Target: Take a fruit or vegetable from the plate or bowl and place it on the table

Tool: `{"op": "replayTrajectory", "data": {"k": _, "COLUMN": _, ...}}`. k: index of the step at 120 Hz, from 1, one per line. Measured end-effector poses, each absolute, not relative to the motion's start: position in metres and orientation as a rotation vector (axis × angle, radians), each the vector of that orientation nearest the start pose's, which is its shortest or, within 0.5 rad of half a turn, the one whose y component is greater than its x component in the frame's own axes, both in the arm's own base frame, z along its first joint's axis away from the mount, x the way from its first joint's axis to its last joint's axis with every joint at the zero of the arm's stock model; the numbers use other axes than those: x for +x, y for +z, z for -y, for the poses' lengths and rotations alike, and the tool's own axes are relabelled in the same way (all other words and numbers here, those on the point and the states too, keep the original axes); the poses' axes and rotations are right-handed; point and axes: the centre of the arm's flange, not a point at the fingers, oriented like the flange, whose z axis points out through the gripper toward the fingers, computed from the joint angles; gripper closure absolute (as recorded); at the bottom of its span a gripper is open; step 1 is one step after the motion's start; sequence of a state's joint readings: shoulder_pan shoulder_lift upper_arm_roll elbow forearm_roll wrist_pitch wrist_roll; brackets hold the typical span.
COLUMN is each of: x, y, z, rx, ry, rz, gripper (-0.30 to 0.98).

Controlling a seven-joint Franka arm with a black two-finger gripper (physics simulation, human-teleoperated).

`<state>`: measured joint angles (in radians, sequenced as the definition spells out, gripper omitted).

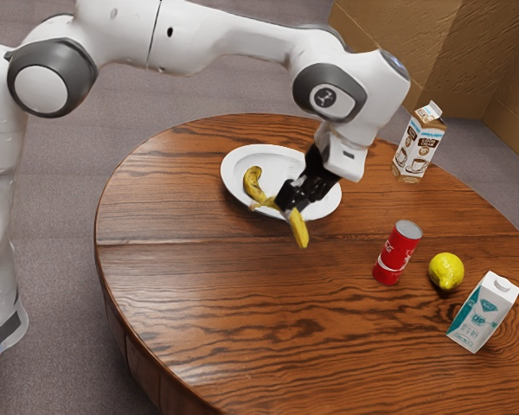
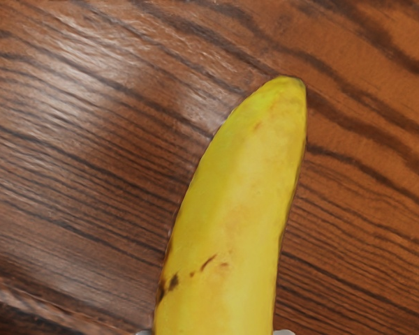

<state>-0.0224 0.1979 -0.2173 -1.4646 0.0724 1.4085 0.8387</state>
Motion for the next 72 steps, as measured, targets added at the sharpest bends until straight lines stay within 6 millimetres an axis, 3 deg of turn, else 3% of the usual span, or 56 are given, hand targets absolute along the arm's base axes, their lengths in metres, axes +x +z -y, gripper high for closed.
{"op": "replayTrajectory", "data": {"k": 32, "x": 0.575, "y": 0.540, "z": 0.140, "rx": -2.859, "ry": 0.429, "rz": -1.449, "gripper": 0.53}}
{"op": "replayTrajectory", "data": {"k": 53, "x": 0.574, "y": 0.540, "z": 0.143, "rx": -2.924, "ry": 0.434, "rz": -1.345, "gripper": 0.20}}
{"op": "replayTrajectory", "data": {"k": 72, "x": 0.576, "y": 0.541, "z": 0.143, "rx": -2.969, "ry": 0.407, "rz": -1.250, "gripper": 0.07}}
